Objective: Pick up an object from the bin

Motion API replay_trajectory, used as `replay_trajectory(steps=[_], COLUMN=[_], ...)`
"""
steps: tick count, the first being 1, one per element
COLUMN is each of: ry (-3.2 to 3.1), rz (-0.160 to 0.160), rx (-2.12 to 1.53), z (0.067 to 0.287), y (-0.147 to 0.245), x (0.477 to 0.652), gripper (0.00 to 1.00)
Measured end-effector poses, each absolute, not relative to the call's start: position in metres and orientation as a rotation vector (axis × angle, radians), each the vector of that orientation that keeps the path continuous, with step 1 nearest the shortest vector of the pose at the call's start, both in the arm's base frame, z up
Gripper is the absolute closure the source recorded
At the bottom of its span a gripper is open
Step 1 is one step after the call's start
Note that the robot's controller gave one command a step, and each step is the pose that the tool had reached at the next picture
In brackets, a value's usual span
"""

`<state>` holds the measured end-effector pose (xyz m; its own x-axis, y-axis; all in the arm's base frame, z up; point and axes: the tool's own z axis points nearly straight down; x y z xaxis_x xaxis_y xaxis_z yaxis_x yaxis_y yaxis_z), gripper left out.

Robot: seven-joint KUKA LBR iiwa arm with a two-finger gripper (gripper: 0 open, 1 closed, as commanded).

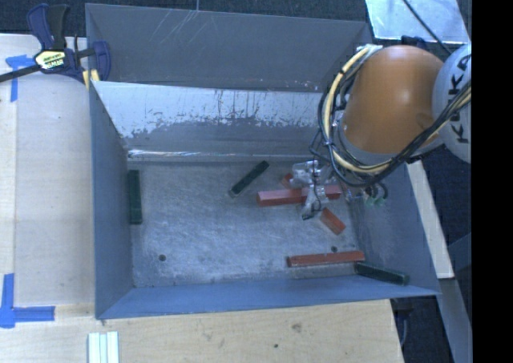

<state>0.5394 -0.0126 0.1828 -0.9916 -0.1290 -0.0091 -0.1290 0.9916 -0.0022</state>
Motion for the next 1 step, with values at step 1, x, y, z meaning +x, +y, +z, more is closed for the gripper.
replay_trajectory(steps=[1], ry=[3.124], rz=[-0.001], rx=[-0.212], z=[0.2647], y=[0.0062], x=[0.5224], gripper=[1.00])
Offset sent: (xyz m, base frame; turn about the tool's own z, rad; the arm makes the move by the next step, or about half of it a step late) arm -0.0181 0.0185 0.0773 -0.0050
